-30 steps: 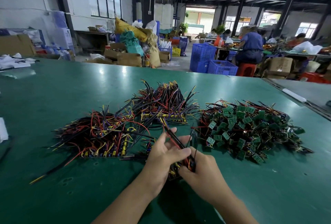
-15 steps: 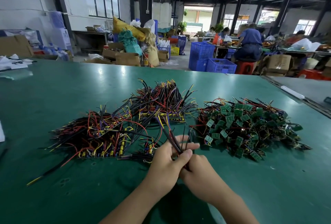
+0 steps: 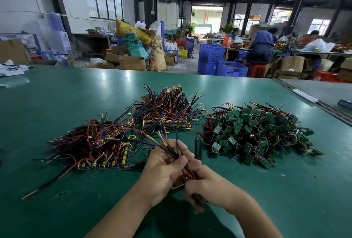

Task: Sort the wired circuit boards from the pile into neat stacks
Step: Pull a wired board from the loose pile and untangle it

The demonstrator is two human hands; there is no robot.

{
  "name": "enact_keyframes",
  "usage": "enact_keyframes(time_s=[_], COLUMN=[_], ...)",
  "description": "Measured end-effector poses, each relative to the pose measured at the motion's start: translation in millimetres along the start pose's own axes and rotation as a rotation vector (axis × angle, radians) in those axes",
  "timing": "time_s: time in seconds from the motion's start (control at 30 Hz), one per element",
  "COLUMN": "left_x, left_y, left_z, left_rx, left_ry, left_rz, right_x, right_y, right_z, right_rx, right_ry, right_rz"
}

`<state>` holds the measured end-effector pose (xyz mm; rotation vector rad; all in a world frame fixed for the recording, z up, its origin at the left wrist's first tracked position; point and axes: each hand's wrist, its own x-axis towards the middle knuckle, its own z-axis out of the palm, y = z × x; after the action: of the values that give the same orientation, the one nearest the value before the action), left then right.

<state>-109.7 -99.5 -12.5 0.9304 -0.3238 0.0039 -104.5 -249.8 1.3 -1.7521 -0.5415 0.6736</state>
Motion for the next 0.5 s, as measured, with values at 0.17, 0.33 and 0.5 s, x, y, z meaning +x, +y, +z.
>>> enact_keyframes(time_s=[0.17, 0.33, 0.5], left_x=[10, 16, 15], left_y=[2, 0, -3], left_z=[-6, -15, -20], left_rx=[-0.08, 0.004, 0.331], left_ry=[0.205, 0.286, 0.26], left_rz=[0.087, 0.161, 0.198], right_x=[0, 8, 9], right_y=[0, 7, 6], right_z=[-5, 1, -8], right_rx=[0.342, 0.235, 0.186], right_ry=[0.067, 0.242, 0.362], right_rz=[-0.05, -0.194, -0.256])
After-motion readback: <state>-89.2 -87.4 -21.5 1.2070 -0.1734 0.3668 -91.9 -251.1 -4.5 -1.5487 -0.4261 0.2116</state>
